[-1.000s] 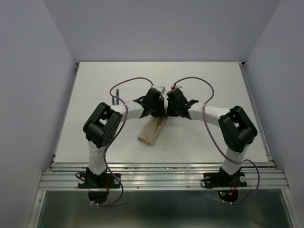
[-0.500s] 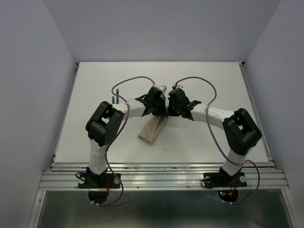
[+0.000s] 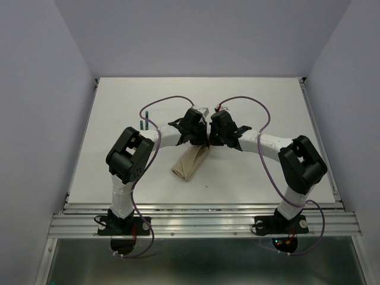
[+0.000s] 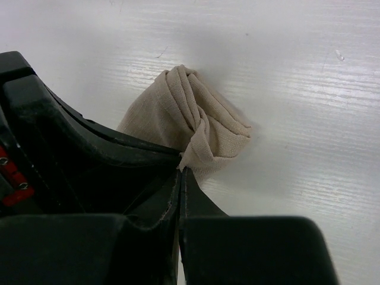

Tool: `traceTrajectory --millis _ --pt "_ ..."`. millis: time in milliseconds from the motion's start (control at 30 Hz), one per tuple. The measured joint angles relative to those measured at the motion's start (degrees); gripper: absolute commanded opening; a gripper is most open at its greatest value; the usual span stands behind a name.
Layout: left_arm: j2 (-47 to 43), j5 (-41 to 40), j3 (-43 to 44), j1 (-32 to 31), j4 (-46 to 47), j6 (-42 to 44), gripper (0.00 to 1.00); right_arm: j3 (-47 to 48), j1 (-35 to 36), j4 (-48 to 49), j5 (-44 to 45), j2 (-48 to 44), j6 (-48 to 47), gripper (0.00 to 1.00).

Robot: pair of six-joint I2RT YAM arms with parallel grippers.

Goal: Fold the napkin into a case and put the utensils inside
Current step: Stuff the top corner of the smaller-rectangle-folded napkin into the folded napkin.

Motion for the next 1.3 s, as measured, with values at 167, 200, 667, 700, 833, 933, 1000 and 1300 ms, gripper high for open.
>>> traceTrajectory --millis 167,200,667,700,833,933,1000,1300 --pt "-0.87 1.29 -0.17 0.26 -1.36 0.85 0.16 -0.17 0.00 0.50 0.00 0.00 0.00 0.01" --pt "-1.01 1.33 -0.17 0.31 -1.60 1.11 0.18 -0.17 0.00 0.61 0.00 0.00 0.00 0.01" --pt "-6.58 2.91 -1.49 0.50 -6.73 3.28 0.52 -0.20 0.00 0.83 0.02 0.00 -0.02 0.01" --pt "-7.17 2.99 -1.68 0.52 -6.82 3.41 0.53 -0.20 0.00 0.83 0.02 0.00 0.00 0.01" --pt "-9.09 3.34 -2.23 0.61 -7.78 3.80 0.58 -0.20 0.00 0.83 0.02 0.00 -0.02 0.01" --pt "-9.90 3.67 -2.86 0.83 -7.78 3.87 0.55 -0.20 0.00 0.83 0.00 0.00 -0.02 0.01" --pt "-10.12 3.96 -3.06 1.22 -7.76 3.65 0.40 -0.20 0.00 0.85 0.00 0.00 0.00 0.01" --pt "-10.75 5.62 -5.01 4.31 -5.31 1.95 0.00 -0.20 0.02 0.85 -0.31 0.00 -0.02 0.01"
